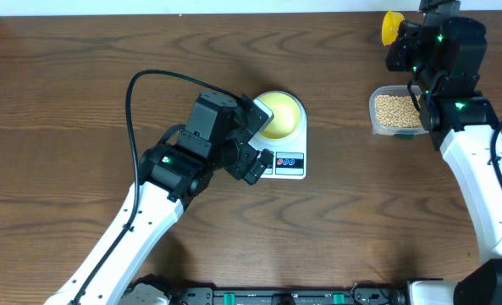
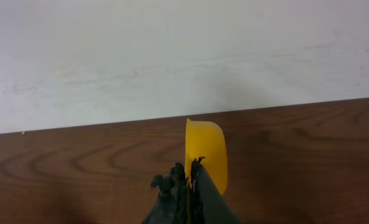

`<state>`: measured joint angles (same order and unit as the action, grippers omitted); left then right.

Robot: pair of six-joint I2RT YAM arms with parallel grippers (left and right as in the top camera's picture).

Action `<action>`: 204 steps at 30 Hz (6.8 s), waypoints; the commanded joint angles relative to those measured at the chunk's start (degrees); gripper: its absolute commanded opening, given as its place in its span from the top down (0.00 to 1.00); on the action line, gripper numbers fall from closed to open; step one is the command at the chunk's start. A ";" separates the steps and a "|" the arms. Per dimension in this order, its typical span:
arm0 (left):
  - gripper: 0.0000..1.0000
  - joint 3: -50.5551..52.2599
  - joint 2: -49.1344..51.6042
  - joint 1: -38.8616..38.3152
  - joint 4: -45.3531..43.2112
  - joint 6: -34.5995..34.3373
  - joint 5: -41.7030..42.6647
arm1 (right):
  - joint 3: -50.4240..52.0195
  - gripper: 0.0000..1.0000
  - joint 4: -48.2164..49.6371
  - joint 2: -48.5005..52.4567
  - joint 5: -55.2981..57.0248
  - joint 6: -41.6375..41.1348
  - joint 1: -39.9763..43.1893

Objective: Scoop item into bowl and weigh 50g on scale
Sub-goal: 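Withdraw the left gripper to the left of the scale, then lower the yellow scoop with the right gripper into the soybean tub, then drag the scoop through the soybeans with the right gripper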

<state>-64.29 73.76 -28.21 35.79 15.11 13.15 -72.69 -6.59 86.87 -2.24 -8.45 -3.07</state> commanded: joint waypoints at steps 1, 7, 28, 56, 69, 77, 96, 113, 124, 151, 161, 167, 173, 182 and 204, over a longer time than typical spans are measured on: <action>0.00 0.22 -0.35 0.28 0.22 0.72 -0.74 | -0.68 0.99 -0.09 0.48 0.85 0.85 0.13; 0.00 0.22 -0.35 0.28 0.24 2.01 0.59 | -0.68 0.99 -0.28 0.48 0.87 0.83 0.13; 0.00 0.33 0.83 7.98 1.03 9.88 8.70 | -0.68 0.99 0.59 0.48 0.83 0.81 0.13; 0.00 0.33 6.08 11.37 -4.81 5.81 18.29 | -0.68 0.99 1.09 0.48 0.85 0.81 0.13; 0.00 0.33 4.00 11.37 -0.42 7.76 17.33 | -0.68 0.99 1.29 0.48 0.85 0.81 0.15; 0.00 0.33 -0.57 11.39 0.76 8.37 12.90 | -0.68 0.99 1.25 0.48 0.83 0.81 0.13; 0.02 0.33 -0.79 11.43 0.68 8.37 12.72 | -0.68 0.99 0.20 0.48 0.79 0.83 0.13; 0.02 0.33 -0.79 11.43 0.66 8.37 12.72 | -6.14 0.99 -15.67 0.24 -13.22 7.72 2.34; 0.02 0.33 -0.79 11.43 0.68 8.37 12.72 | -13.29 0.99 -26.43 0.24 -10.23 12.28 3.89; 0.02 0.33 -0.79 11.43 0.68 8.37 12.72 | -16.50 0.99 -40.70 9.94 -3.21 11.72 10.25; 0.02 0.33 -0.79 11.43 0.68 8.37 12.72 | -16.48 0.99 -41.57 11.72 3.13 11.76 10.25; 0.02 0.33 -0.79 11.43 0.66 8.37 12.72 | -16.46 0.99 -42.69 11.74 6.84 12.41 10.27; 0.02 0.33 -0.79 11.43 0.68 8.37 12.72 | -16.44 0.99 -42.40 11.74 6.82 12.39 10.27; 0.02 0.33 -0.79 11.43 0.68 8.37 12.72 | -16.35 0.99 -40.74 13.68 6.75 12.39 10.27; 0.02 0.33 -0.79 11.43 0.66 8.37 12.72 | -15.26 0.99 -40.52 17.79 6.12 12.39 10.27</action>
<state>-64.23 73.19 -16.97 36.21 22.76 26.39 -88.36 -46.81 103.88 3.70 3.25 6.94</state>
